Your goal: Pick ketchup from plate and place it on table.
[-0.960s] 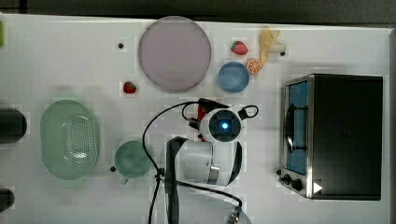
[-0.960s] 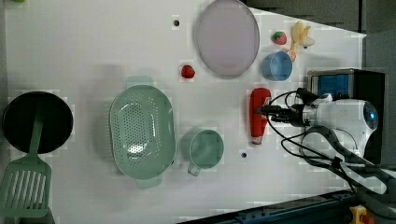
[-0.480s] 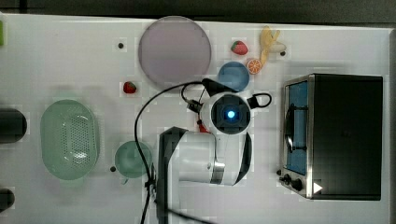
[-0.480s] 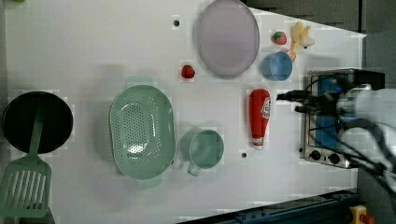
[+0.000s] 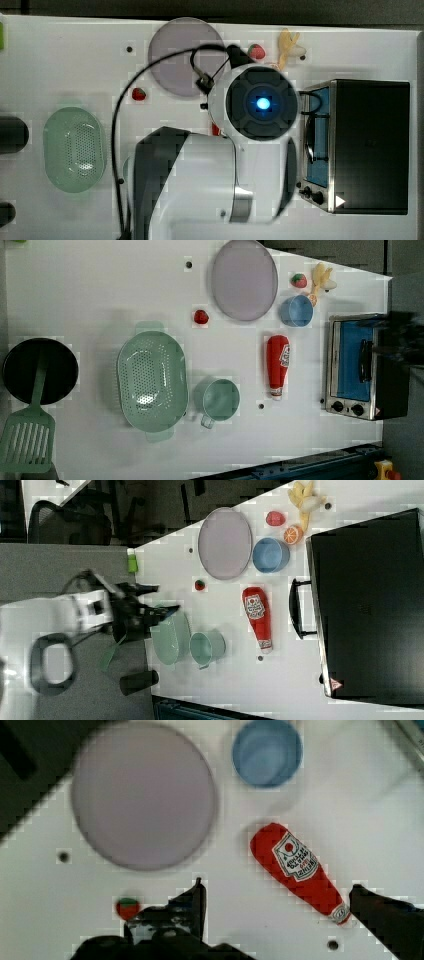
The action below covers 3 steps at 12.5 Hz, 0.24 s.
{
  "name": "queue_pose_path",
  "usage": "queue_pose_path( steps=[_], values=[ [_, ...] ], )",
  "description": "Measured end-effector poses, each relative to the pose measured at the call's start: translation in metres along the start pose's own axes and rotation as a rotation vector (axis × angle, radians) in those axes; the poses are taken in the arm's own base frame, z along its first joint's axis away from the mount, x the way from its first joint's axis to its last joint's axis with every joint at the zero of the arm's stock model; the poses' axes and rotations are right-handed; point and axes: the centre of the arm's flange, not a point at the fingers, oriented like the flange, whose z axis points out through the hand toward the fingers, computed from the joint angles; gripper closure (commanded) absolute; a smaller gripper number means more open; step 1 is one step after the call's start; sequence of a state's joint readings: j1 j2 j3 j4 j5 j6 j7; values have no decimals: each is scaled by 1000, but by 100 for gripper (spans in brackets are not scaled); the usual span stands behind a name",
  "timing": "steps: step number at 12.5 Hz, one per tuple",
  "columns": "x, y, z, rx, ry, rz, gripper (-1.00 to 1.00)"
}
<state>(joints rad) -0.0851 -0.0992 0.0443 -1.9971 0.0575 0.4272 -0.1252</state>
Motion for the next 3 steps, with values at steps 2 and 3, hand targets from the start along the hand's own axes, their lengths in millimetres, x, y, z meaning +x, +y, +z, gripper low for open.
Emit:
queue_pose_path(
  steps=[2, 3],
  values=[
    [-4, 2, -44, -14, -4, 40, -100],
    [-7, 1, -59, -15, -6, 46, -100]
  ],
)
